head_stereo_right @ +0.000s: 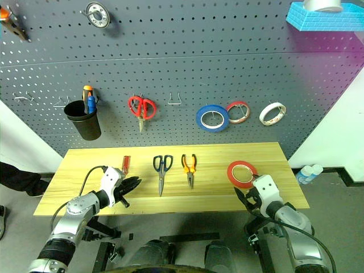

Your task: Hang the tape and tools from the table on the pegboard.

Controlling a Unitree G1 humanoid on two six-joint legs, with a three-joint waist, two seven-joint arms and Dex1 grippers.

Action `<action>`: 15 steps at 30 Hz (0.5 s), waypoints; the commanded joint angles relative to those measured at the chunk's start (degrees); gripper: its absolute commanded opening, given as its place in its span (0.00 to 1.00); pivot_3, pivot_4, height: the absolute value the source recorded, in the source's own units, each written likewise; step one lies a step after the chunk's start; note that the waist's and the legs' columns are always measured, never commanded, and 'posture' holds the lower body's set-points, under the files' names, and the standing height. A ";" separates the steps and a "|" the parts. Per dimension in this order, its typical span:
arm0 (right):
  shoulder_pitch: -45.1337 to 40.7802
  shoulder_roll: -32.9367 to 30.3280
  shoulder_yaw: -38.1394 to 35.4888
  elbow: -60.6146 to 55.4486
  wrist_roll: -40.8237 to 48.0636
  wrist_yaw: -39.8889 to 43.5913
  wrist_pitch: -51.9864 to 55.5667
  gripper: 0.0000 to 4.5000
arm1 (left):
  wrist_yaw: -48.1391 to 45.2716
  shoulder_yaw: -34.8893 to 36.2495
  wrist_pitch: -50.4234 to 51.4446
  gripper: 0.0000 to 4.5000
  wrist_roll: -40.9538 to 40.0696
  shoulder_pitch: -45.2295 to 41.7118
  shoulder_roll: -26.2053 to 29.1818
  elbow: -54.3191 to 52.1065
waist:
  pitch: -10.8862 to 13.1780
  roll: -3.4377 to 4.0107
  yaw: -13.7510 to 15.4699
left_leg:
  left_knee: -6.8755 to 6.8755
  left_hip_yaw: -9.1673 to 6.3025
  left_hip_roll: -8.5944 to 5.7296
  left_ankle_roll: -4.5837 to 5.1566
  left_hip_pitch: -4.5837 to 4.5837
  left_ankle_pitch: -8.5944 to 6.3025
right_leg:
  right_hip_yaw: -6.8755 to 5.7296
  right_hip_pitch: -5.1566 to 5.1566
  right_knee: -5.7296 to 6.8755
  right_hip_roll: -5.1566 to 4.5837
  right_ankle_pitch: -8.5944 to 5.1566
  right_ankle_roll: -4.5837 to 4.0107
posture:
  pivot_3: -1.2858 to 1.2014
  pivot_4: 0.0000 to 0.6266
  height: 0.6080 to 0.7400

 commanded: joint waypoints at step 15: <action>-1.67 -0.33 -0.86 0.39 0.11 -0.16 -1.48 1.00 | 1.11 -0.21 -0.13 0.15 0.22 0.13 0.22 -2.77 | 0.01 -0.02 0.00 | -0.02 0.00 0.00 0.01 -0.01 -0.01 | 0.00 -0.01 -0.01 -0.01 -0.01 0.00 | 0.51 0.06 1.00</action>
